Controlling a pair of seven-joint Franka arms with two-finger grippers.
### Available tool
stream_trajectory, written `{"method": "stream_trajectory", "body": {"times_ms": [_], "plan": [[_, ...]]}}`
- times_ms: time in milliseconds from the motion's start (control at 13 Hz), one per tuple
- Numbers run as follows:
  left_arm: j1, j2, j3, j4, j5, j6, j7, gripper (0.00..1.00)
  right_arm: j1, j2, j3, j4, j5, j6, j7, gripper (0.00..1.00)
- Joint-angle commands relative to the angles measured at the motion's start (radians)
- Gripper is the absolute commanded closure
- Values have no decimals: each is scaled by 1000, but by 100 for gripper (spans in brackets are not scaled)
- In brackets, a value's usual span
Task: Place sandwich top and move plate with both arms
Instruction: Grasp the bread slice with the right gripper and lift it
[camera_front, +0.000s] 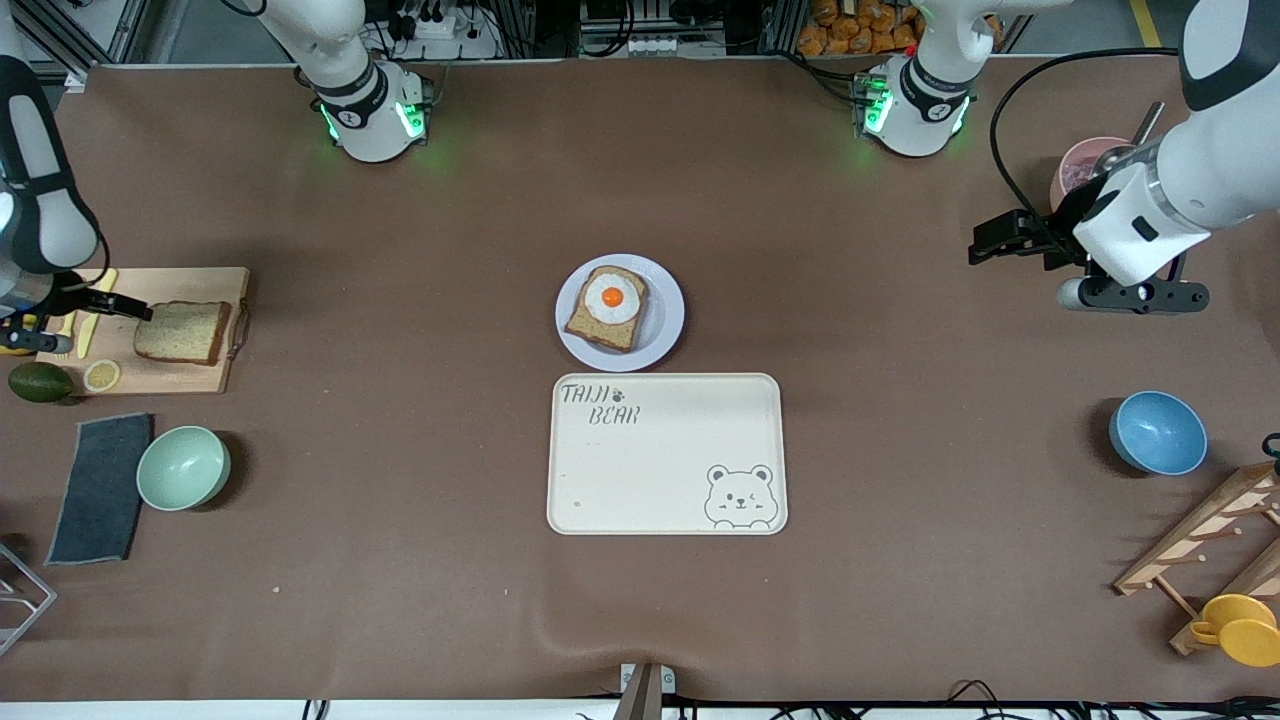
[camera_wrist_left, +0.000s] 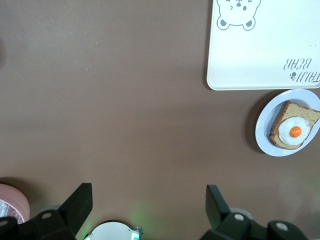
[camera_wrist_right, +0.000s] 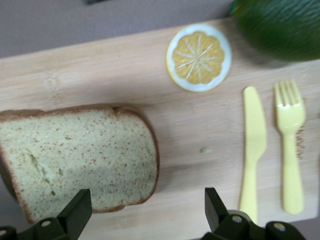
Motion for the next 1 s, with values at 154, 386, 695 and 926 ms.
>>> {"method": "stream_trajectory", "body": {"times_ms": [154, 386, 695, 926], "plan": [[0, -6, -5, -74, -46, 81, 16, 0, -18, 9, 10, -11, 21, 27, 11, 0], [-3, 13, -22, -75, -45, 89, 16, 0, -38, 54, 13, 29, 81, 31, -34, 0], [-3, 42, -32, -75, -46, 93, 16, 0, -40, 88, 10, 69, 198, 21, -176, 0], [-1, 74, -34, -75, -94, 93, 17, 0, -58, 153, 10, 142, 198, 15, -264, 0]]}}
